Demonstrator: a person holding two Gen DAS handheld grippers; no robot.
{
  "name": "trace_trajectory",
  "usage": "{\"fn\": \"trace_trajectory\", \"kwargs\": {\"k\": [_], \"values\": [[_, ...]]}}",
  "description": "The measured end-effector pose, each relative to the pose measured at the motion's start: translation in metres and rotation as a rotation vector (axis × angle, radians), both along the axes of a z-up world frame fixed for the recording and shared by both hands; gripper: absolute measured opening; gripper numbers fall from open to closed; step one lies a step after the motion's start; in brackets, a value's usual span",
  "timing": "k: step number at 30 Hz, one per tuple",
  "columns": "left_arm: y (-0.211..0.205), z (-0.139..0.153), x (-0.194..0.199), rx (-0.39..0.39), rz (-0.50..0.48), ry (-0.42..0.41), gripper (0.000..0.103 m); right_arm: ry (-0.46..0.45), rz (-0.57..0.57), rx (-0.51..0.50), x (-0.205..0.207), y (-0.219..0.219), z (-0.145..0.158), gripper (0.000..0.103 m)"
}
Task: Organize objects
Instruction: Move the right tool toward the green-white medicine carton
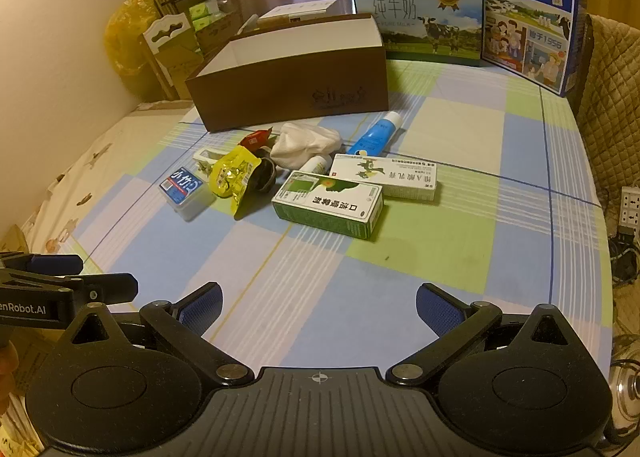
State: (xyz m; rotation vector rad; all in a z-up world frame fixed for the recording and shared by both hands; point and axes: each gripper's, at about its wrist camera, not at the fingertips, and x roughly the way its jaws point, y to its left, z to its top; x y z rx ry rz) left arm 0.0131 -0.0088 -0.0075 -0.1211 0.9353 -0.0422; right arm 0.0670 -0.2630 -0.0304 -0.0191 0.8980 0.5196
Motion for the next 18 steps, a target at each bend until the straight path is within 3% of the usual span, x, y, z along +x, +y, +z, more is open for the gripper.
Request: {"fn": "trace_trajectory", "kwargs": {"k": [18], "values": [[0.0001, 0.0001, 0.0009, 0.002, 0.010, 0.001, 0.101, -0.005, 0.015, 0.003, -0.0005, -0.0031, 0.0010, 0.101]]}}
